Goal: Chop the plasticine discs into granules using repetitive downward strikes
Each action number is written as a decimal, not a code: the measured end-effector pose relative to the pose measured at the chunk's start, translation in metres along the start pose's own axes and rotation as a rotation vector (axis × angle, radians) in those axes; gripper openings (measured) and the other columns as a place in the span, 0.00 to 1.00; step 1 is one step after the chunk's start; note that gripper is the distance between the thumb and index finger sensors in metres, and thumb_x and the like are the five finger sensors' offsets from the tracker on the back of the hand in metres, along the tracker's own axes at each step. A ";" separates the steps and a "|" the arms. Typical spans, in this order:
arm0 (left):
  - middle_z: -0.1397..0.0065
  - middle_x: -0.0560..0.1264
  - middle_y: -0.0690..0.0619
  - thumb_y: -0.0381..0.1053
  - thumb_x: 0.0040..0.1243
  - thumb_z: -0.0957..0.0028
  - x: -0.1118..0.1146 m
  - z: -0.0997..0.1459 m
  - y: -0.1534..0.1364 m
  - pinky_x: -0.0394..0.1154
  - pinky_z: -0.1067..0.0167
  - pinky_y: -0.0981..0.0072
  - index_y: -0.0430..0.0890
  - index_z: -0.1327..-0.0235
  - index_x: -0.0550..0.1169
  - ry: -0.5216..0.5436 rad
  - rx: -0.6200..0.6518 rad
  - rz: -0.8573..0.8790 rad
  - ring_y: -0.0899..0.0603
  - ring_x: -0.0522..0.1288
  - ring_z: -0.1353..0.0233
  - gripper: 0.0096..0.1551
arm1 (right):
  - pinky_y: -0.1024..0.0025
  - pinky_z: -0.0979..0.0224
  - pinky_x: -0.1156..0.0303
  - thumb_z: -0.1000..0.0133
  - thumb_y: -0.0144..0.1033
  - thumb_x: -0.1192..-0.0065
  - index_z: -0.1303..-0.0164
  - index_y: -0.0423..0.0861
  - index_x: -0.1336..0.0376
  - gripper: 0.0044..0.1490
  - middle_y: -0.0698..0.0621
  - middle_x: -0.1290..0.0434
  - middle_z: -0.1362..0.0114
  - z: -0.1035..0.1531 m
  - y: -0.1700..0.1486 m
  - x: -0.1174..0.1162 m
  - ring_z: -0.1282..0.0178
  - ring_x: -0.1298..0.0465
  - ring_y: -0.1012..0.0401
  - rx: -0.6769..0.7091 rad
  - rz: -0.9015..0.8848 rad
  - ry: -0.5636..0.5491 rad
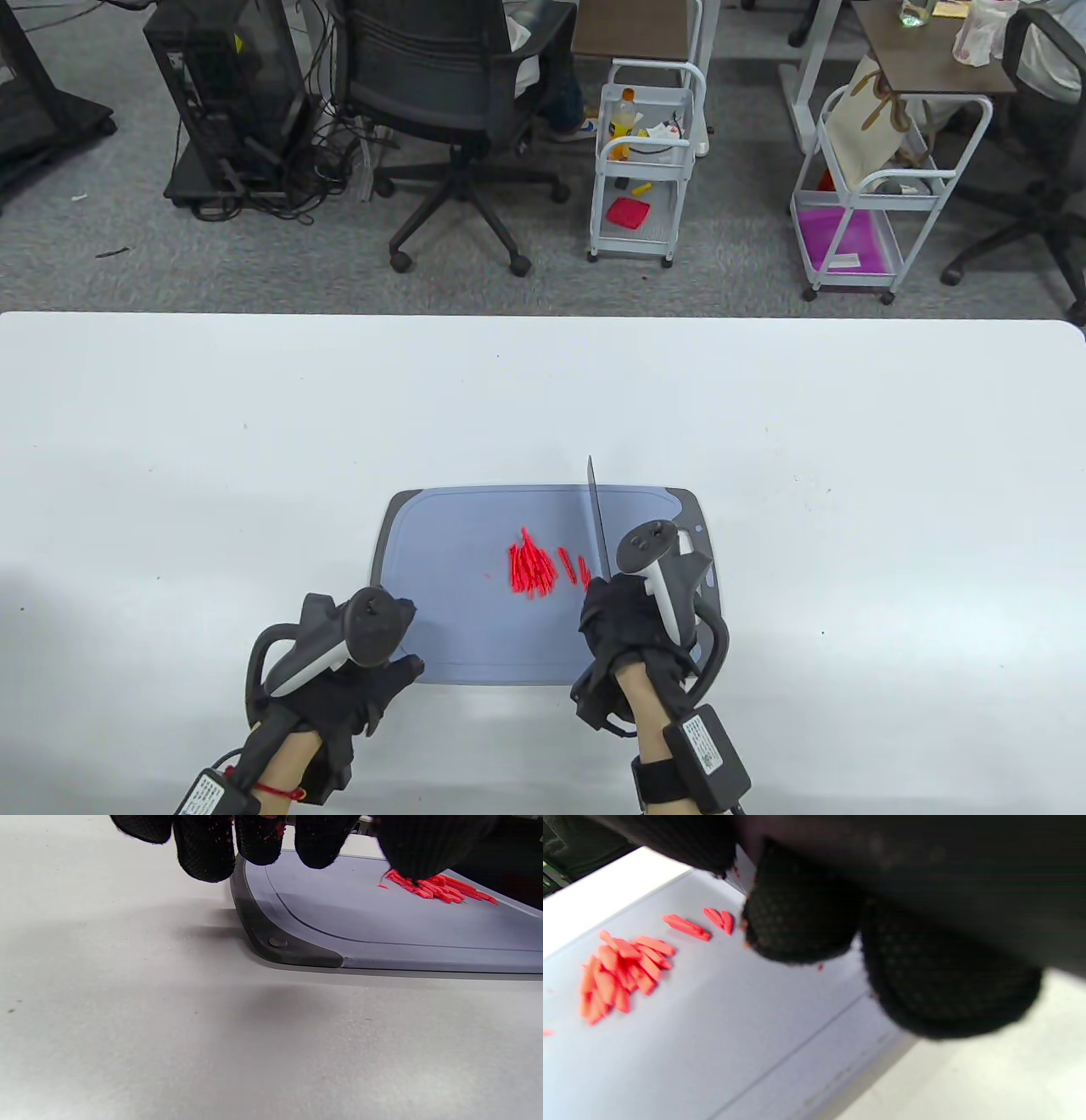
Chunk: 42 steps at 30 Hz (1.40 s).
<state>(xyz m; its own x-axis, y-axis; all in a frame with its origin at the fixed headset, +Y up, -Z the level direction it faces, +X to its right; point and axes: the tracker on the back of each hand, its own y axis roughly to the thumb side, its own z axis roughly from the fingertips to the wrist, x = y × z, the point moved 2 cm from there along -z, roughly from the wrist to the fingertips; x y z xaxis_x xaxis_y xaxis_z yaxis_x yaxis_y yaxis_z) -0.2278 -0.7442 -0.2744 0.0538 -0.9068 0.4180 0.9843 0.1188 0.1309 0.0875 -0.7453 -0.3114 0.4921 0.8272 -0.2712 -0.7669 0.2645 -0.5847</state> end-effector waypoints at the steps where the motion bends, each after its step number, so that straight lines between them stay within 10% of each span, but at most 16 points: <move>1: 0.09 0.58 0.44 0.69 0.50 0.52 0.000 0.000 -0.001 0.59 0.26 0.31 0.56 0.19 0.64 -0.001 -0.001 0.000 0.30 0.65 0.17 0.45 | 0.54 0.75 0.20 0.44 0.58 0.39 0.40 0.43 0.29 0.35 0.53 0.14 0.63 0.001 0.003 -0.006 0.76 0.08 0.49 0.017 0.005 0.018; 12: 0.09 0.58 0.44 0.69 0.50 0.52 -0.001 0.001 -0.001 0.59 0.26 0.31 0.56 0.19 0.64 0.002 -0.004 0.003 0.30 0.65 0.17 0.45 | 0.54 0.72 0.20 0.45 0.57 0.37 0.41 0.44 0.27 0.34 0.53 0.14 0.62 0.019 0.031 -0.009 0.74 0.09 0.49 0.191 0.009 -0.052; 22: 0.09 0.58 0.44 0.69 0.50 0.53 -0.003 0.002 -0.003 0.59 0.26 0.31 0.56 0.19 0.64 0.011 -0.003 0.008 0.30 0.65 0.17 0.45 | 0.35 0.36 0.30 0.47 0.44 0.31 0.32 0.52 0.25 0.31 0.50 0.20 0.42 0.036 0.057 0.031 0.45 0.13 0.46 0.515 0.063 -0.238; 42: 0.09 0.58 0.44 0.69 0.50 0.53 0.000 -0.003 -0.009 0.59 0.26 0.31 0.56 0.19 0.64 -0.004 -0.047 0.006 0.30 0.66 0.17 0.45 | 0.35 0.32 0.35 0.52 0.43 0.39 0.35 0.50 0.25 0.34 0.52 0.16 0.47 -0.028 0.097 0.030 0.51 0.16 0.46 0.769 0.482 -0.290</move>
<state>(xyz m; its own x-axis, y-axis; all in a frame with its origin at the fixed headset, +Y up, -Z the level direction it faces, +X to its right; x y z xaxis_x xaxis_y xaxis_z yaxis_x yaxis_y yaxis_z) -0.2363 -0.7462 -0.2779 0.0592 -0.9046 0.4222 0.9907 0.1051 0.0862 0.0391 -0.7090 -0.3979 0.0100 0.9958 -0.0910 -0.9722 0.0310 0.2322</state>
